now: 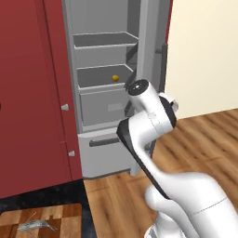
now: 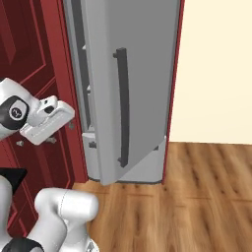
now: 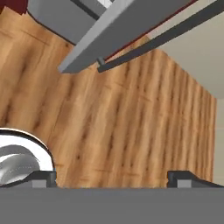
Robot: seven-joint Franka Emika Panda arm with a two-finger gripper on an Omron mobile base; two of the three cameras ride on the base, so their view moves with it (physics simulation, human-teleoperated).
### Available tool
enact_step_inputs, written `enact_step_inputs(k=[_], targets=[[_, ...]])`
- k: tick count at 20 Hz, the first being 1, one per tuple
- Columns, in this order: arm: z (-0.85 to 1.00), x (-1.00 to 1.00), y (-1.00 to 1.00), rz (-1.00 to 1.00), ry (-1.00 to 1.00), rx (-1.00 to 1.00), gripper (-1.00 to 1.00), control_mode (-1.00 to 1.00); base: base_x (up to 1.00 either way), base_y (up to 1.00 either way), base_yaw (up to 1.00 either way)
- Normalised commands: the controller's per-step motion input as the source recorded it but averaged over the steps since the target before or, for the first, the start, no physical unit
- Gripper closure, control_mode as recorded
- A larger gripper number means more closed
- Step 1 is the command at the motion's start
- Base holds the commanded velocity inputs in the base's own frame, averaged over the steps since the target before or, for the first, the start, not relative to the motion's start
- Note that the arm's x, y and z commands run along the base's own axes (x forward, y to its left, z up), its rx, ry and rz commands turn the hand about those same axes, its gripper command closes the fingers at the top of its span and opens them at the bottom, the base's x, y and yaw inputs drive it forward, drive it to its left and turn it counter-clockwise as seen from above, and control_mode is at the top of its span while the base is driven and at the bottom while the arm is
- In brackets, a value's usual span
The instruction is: Retrieve a lemon from the fridge and place it on the cutting board with the fish.
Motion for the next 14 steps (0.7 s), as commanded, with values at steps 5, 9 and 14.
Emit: enact_step_inputs(k=[5,9,14], targets=[[-0.01,0.42,0.34,0.42,-0.01,-0.18,-1.0,-1.0,0.0,0.0,0.0],[-0.01,0.45,0.08,0.38,0.01,-0.14,-1.0,-1.0,0.0,0.0,0.0],[-0.16,0.51,-0.32,0.22,0.02,-0.01,-1.0,-1.0,0.0,0.0,0.0]])
